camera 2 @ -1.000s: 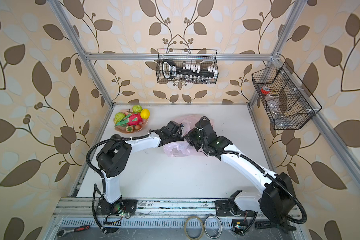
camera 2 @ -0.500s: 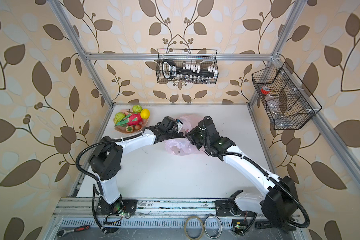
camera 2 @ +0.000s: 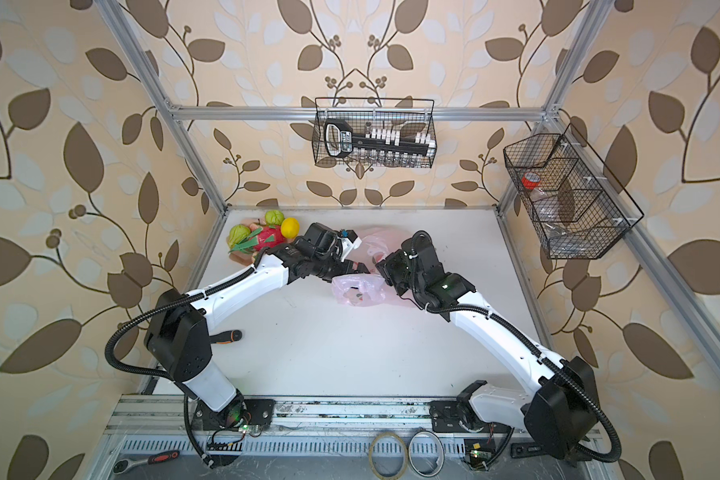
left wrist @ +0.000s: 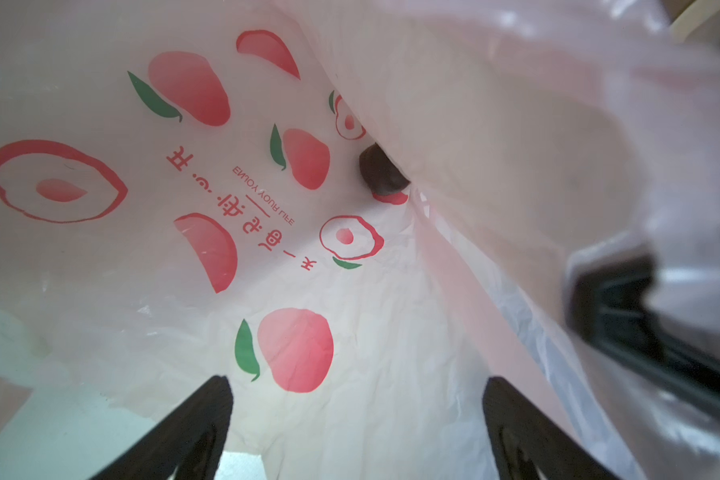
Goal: Place the fruits into the plastic bag
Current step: 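Open the left gripper inside the bag to drop the plum, then withdraw the open left gripper from the bag toward the fruit plate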
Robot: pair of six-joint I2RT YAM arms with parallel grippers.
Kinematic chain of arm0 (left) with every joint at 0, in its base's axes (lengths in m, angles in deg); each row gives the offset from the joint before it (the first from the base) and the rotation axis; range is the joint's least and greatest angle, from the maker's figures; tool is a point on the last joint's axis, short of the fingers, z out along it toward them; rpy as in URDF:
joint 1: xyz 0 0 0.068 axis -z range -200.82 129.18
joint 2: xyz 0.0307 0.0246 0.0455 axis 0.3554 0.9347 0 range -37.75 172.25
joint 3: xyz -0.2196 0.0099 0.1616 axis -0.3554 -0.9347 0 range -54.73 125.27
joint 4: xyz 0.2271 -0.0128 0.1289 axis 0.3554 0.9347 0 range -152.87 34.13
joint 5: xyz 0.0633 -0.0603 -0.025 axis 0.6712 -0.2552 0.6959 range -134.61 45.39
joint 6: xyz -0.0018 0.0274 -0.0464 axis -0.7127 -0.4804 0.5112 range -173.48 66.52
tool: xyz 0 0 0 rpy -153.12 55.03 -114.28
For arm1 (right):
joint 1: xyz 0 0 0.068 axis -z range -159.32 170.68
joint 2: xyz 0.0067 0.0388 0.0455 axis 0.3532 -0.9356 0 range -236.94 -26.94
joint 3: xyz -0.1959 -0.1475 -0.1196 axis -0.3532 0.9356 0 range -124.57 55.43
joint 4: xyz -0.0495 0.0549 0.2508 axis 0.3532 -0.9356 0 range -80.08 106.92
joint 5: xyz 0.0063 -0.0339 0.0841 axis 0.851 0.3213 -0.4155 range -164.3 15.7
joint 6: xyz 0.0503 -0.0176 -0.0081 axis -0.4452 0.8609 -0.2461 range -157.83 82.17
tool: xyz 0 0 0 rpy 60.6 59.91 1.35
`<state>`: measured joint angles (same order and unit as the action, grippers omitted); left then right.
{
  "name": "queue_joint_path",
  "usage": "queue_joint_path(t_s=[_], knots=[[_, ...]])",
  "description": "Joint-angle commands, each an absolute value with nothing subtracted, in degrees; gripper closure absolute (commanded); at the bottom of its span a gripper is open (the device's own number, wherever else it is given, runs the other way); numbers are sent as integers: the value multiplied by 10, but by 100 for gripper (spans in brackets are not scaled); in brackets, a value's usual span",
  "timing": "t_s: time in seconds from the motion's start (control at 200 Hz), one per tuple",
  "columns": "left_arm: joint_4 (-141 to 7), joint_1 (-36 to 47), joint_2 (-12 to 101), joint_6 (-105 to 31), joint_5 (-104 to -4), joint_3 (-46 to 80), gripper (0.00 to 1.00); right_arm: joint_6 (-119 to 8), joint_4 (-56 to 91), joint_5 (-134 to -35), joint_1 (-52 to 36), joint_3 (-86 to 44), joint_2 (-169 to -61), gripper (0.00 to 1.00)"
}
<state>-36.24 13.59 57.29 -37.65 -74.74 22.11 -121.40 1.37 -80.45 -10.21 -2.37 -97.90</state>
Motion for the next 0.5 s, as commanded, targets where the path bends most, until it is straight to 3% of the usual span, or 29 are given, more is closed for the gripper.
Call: queue_joint_path(t_s=[0.0,0.495], knots=[[-320,129,536,-421,-767,211,5,-1234,16,-793,-99,-27,-974,100],[-277,62,399,-458,-795,139,4,-1236,25,-788,-96,-28,-978,100]])
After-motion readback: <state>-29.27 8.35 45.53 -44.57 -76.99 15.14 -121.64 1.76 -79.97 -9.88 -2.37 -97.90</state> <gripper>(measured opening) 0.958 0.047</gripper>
